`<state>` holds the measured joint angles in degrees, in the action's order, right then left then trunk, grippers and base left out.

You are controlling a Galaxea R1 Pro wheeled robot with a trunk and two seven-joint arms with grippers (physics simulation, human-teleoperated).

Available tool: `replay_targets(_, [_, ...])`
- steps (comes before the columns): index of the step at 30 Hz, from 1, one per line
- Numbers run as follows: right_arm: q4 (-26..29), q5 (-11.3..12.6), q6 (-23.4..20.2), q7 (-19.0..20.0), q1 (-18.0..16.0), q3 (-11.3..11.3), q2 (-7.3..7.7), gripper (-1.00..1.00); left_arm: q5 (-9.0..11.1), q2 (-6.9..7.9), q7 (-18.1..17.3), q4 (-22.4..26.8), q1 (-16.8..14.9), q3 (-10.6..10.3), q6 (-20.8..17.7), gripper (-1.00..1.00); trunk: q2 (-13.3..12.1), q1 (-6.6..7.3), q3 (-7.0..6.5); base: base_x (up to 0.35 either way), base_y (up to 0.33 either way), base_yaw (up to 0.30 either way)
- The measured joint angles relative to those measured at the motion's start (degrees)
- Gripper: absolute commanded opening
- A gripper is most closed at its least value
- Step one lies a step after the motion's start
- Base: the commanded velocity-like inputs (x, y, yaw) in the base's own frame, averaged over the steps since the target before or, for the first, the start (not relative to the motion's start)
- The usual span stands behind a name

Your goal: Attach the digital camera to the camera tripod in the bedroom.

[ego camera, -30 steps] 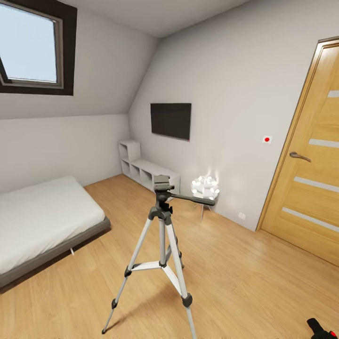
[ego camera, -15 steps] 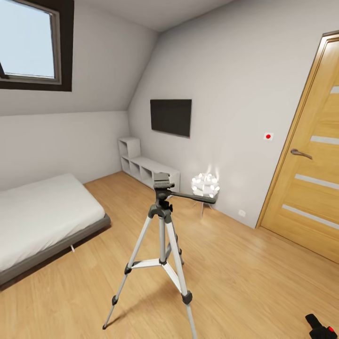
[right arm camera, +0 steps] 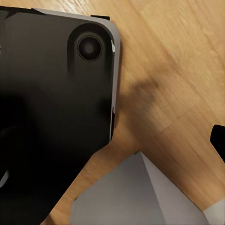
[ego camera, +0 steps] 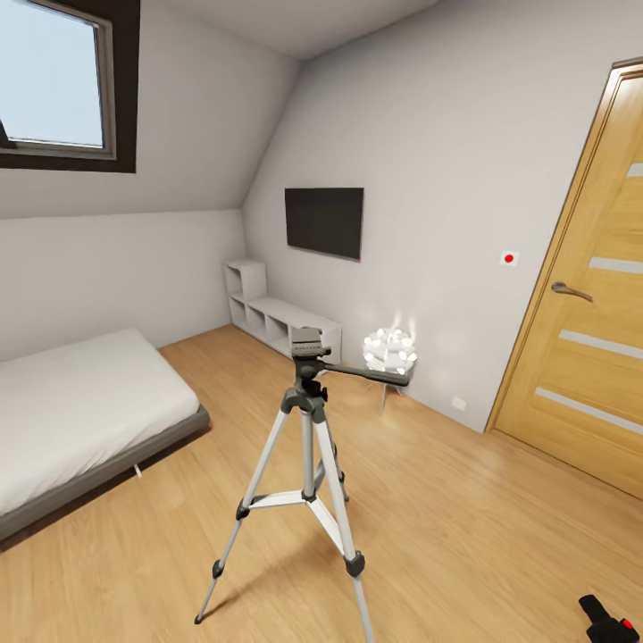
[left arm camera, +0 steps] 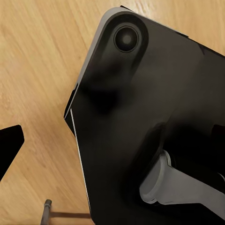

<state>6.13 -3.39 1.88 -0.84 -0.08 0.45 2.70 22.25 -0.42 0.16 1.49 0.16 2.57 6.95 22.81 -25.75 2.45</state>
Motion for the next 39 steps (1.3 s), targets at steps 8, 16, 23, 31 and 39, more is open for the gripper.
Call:
replay_targets(8, [0.00, 0.10, -0.30, -0.19, 0.00, 0.16, 0.02, 1.00, -0.02, 0.00, 0.00, 0.00, 0.00, 0.00, -0.01, 1.00, 0.00, 0.00, 0.00, 0.000, 0.000, 0.109])
replay_targets(16, [0.00, 0.12, -0.31, -0.10, 0.00, 0.81, 0.09, 1.00, -0.03, 0.00, 0.00, 0.00, 0.00, -0.01, 0.00, 1.00, 0.00, 0.00, 0.00, 0.000, 0.000, 0.266])
replay_targets(23, [0.00, 0.12, -0.31, -0.17, 0.00, 0.90, 0.10, 1.00, -0.02, 0.00, 0.00, 0.00, 0.00, 0.00, 0.00, 1.00, 0.00, 0.00, 0.00, 0.000, 0.000, 0.256])
replay_targets(31, [0.00, 0.02, 0.05, -0.40, 0.00, 0.88, 0.10, 1.00, 0.00, 0.00, 0.00, 0.00, 0.00, 0.00, -0.01, 1.00, 0.00, 0.00, 0.00, 0.000, 0.000, 0.095])
replay_targets(39, [0.00, -0.03, 0.18, -0.39, 0.00, 0.88, 0.12, 1.00, 0.00, 0.00, 0.00, 0.00, 0.00, 0.00, 0.00, 1.00, 0.00, 0.00, 0.00, 0.000, 0.000, 0.007])
